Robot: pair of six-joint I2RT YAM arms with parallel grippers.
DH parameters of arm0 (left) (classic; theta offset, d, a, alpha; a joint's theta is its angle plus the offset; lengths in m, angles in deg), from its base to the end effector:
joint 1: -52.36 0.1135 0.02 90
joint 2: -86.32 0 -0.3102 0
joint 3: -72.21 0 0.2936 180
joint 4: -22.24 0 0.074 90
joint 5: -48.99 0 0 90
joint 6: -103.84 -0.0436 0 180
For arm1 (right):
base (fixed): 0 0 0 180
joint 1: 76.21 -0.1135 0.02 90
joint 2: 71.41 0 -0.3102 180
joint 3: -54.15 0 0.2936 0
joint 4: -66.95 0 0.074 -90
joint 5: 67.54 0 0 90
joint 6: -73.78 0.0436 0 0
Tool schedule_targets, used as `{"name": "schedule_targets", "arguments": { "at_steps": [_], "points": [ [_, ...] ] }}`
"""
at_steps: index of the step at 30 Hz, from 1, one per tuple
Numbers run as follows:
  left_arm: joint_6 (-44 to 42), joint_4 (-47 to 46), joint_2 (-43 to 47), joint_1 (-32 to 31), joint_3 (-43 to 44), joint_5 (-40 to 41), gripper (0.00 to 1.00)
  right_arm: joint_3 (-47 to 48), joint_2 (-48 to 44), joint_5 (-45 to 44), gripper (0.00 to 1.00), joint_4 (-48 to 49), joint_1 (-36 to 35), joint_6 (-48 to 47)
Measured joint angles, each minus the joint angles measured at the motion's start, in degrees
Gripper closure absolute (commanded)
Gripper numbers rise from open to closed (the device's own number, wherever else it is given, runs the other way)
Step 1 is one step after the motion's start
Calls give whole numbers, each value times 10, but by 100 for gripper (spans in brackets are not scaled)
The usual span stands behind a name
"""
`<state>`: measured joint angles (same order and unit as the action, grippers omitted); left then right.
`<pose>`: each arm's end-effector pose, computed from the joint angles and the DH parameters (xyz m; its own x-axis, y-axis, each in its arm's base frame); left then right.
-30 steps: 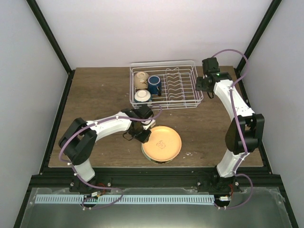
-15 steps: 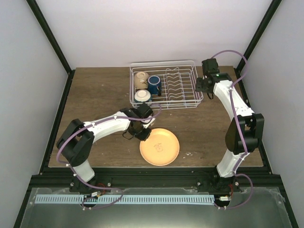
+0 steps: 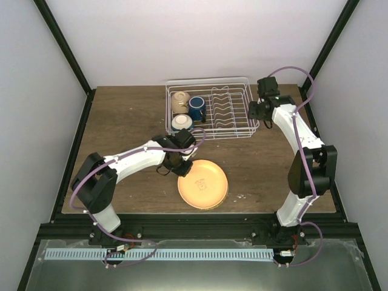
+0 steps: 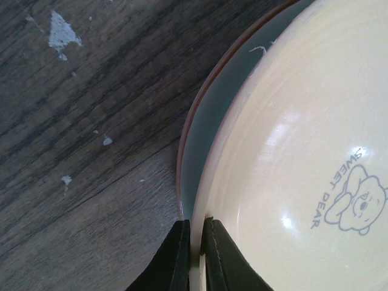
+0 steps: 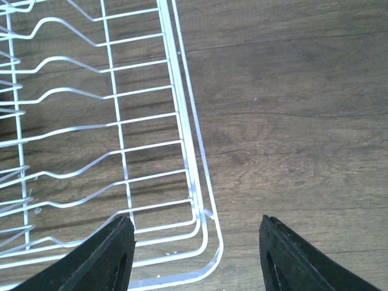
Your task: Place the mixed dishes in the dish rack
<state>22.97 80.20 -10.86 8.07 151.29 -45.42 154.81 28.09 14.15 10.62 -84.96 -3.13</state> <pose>0.2597 -0.2581 0.2160 -0.7985 0.5579 -0.2260 0.5903 0.7994 -0.1119 0.4276 0.0594 0.3292 -0.8058 0.1027 -0.5832 0.1166 0.9931 0.0138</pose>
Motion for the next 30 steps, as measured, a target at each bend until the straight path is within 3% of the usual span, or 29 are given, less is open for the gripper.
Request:
{"name": "schedule_targets", "arguments": {
  "at_steps": [15,21,25,30],
  "points": [
    [-16,26,58,24,7,39,100,-53,-34,71,42,24,0,-6],
    [-24,29,99,73,12,24,100,-117,-64,170,39,66,3,-18],
    [-24,26,115,96,19,-2,100,-137,-77,242,29,96,4,-31],
    [-23,22,121,118,39,-31,100,-154,-87,343,23,120,4,-52]
  ]
}}
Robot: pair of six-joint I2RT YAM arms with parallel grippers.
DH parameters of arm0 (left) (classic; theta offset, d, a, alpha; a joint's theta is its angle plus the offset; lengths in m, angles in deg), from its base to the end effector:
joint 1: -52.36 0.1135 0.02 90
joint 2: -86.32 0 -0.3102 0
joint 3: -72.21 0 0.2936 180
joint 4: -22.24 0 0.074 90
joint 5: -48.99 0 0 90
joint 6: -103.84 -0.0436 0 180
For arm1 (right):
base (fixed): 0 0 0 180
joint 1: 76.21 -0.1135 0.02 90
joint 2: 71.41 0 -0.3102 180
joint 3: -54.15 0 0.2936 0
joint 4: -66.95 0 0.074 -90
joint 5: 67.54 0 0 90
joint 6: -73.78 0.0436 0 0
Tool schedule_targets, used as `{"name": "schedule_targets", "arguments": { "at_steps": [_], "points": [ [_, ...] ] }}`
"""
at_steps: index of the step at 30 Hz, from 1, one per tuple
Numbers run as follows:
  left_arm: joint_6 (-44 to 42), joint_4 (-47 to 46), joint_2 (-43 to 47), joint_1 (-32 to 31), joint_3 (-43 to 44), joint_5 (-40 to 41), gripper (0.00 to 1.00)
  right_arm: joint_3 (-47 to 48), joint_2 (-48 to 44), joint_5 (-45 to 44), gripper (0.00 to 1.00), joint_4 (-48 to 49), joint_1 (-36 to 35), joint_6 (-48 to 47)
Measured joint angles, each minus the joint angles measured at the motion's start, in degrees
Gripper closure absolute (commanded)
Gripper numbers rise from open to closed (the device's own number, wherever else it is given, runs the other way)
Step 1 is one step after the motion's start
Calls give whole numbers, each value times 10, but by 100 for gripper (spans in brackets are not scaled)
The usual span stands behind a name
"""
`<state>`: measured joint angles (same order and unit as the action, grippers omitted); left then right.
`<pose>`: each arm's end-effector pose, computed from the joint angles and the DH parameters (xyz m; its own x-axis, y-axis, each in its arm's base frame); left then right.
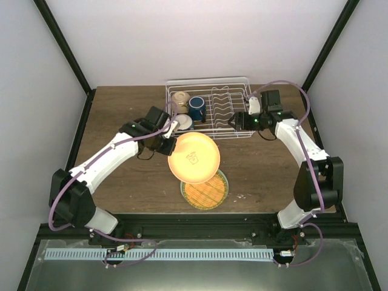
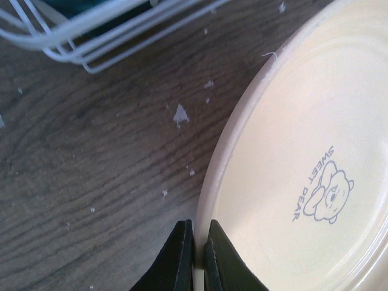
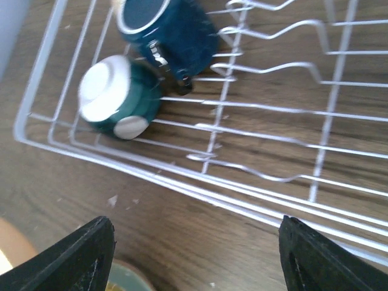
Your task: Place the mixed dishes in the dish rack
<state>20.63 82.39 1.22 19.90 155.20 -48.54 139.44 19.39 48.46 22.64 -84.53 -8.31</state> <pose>0.2851 -0.1881 0.3080 -0.8105 0.3767 -0.4485 0.4912 0.8543 -0.1702 0.3827 0.0753 0.3090 -0.8052 0.0073 -0.5930 -0.3020 0.8556 0.4205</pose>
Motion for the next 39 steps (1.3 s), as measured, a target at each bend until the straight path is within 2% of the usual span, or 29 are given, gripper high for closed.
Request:
{"name": "schedule_targets", "arguments": {
  "at_steps": [7,12,35,39],
  "points": [
    [0,-23,-4,8,52,-21,100,-65,-4,116,20,30,0,-19],
    [-2,-33,-25,8,65,-22,100,-87,-6,169,19,48,-6,-23],
    [0,-49,-36,9,59,-21,100,-98,-35,220,15,92,-30,-19],
    [1,-54,-36,9,60,-22,100,-98,-22,226,20,92,-50,-21]
  ]
}}
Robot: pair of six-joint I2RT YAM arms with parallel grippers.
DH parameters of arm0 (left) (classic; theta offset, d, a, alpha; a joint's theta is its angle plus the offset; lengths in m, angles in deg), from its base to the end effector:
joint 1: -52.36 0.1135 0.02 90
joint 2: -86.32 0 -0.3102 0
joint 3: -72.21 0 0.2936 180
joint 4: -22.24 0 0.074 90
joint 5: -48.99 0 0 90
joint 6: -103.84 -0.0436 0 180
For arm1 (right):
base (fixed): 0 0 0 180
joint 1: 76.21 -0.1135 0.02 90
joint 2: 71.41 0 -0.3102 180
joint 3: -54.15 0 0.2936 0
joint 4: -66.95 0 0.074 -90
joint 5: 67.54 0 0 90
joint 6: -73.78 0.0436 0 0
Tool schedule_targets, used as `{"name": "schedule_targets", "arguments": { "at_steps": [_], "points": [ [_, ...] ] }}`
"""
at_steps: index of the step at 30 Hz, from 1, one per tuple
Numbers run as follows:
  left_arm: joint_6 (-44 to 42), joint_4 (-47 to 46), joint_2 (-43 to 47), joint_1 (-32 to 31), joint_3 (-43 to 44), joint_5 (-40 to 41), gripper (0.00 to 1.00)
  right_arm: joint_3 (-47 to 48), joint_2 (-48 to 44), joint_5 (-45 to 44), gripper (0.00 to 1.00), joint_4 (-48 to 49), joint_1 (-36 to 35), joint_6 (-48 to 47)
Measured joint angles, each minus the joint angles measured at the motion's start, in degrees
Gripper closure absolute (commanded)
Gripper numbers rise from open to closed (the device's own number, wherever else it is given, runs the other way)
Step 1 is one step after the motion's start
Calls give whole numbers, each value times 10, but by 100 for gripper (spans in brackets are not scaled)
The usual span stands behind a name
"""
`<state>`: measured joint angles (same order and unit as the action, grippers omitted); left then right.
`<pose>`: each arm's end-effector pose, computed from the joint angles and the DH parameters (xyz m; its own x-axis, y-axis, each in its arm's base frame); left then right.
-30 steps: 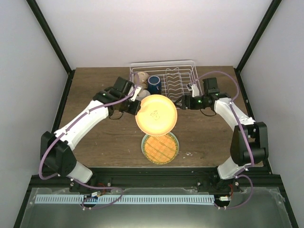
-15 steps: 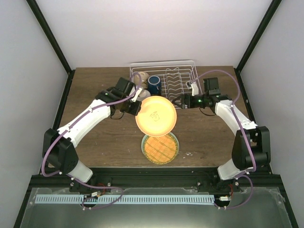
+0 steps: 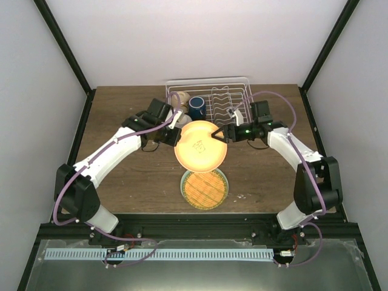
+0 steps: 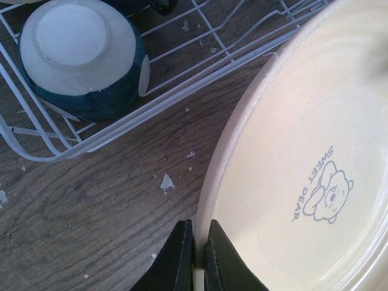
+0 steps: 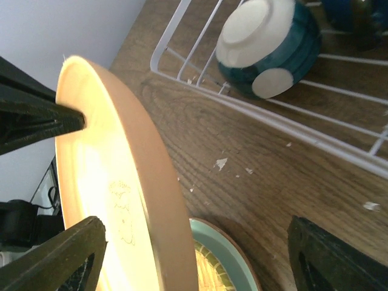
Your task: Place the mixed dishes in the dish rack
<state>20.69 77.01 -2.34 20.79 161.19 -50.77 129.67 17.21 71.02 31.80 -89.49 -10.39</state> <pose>0.3151 -0.2023 0.3301 -0.7598 0.3289 -0.5608 0.5130 0.8332 -0.2063 0.3497 0.1161 0.2803 -0.7871 -0.1167 -0.6056 -0.5608 0.5441 0.6240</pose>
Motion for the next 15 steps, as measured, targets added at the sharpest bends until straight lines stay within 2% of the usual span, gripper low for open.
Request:
{"name": "schedule_targets", "arguments": {
  "at_steps": [3,11,15],
  "points": [
    [0,-1,0,1,2,0,100,0,13,7,31,1,-15,0],
    [2,-3,0,8,4,-2,100,0,20,49,72,13,-23,5],
    [1,-4,0,14,4,-3,100,0,21,60,86,18,-22,7]
  ]
}}
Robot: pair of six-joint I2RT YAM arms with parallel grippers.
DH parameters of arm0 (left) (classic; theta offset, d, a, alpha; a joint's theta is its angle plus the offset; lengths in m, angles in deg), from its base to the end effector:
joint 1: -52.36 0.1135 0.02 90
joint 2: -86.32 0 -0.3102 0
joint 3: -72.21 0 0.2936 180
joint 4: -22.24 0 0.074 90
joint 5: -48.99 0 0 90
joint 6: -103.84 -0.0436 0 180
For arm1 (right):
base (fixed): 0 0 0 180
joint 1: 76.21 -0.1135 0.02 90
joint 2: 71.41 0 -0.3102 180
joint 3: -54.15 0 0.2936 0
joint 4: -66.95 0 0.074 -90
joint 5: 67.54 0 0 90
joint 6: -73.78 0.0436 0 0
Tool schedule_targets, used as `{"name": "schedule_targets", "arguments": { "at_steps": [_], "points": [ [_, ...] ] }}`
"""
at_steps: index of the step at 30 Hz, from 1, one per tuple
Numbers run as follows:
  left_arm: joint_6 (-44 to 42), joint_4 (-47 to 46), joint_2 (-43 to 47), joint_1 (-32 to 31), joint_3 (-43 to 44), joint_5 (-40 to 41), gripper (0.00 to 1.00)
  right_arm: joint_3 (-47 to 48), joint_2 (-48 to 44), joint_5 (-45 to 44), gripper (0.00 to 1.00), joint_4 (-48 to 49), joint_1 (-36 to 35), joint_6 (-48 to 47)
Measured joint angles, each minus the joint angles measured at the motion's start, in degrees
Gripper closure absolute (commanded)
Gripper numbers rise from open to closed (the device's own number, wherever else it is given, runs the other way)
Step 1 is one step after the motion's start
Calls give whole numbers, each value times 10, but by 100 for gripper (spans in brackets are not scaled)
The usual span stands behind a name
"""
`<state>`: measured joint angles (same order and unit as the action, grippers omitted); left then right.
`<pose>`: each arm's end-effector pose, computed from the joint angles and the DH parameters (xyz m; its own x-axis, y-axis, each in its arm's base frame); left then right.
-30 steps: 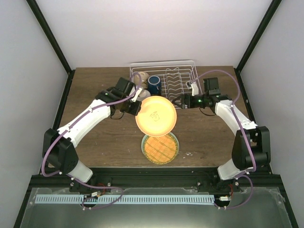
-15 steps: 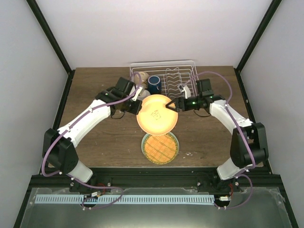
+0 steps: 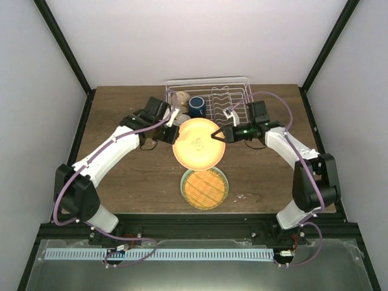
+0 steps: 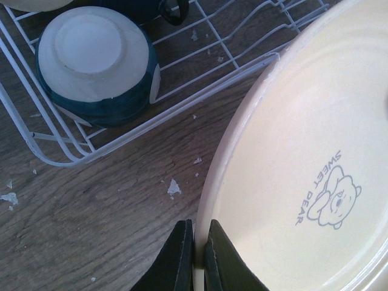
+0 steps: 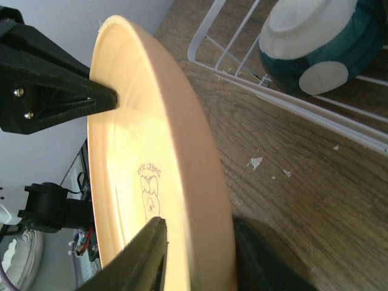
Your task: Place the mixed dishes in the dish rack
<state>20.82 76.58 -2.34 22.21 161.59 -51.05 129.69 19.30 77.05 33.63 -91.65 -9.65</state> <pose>0.3210 -0.1953 0.3332 -0.7620 0.3042 -0.5717 0.4951 0.8427 -0.2114 0.3501 0.1336 0.2725 -0.7943 -0.1506 -0.5886 -0.5879 0.4348 0.6821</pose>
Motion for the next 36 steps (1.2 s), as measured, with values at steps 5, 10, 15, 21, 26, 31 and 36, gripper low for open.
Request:
{"name": "schedule_targets", "arguments": {
  "at_steps": [5,10,15,21,26,31,36],
  "points": [
    [1,-5,1,3,0,-6,98,0,11,-12,99,2,4,0],
    [6,-12,1,6,0,-4,82,5,16,-16,99,5,3,-3],
    [13,-35,1,12,7,9,31,50,30,-29,99,-16,-2,-18],
    [31,-35,11,50,27,-3,7,130,40,-83,99,-24,-1,-54],
    [43,-34,45,106,31,-28,4,189,54,-106,99,0,19,-106],
    [43,-33,68,136,41,-38,3,229,72,-114,99,52,63,-179],
    [45,-31,68,143,36,-45,3,300,120,-116,99,100,101,-257]
  ]
}}
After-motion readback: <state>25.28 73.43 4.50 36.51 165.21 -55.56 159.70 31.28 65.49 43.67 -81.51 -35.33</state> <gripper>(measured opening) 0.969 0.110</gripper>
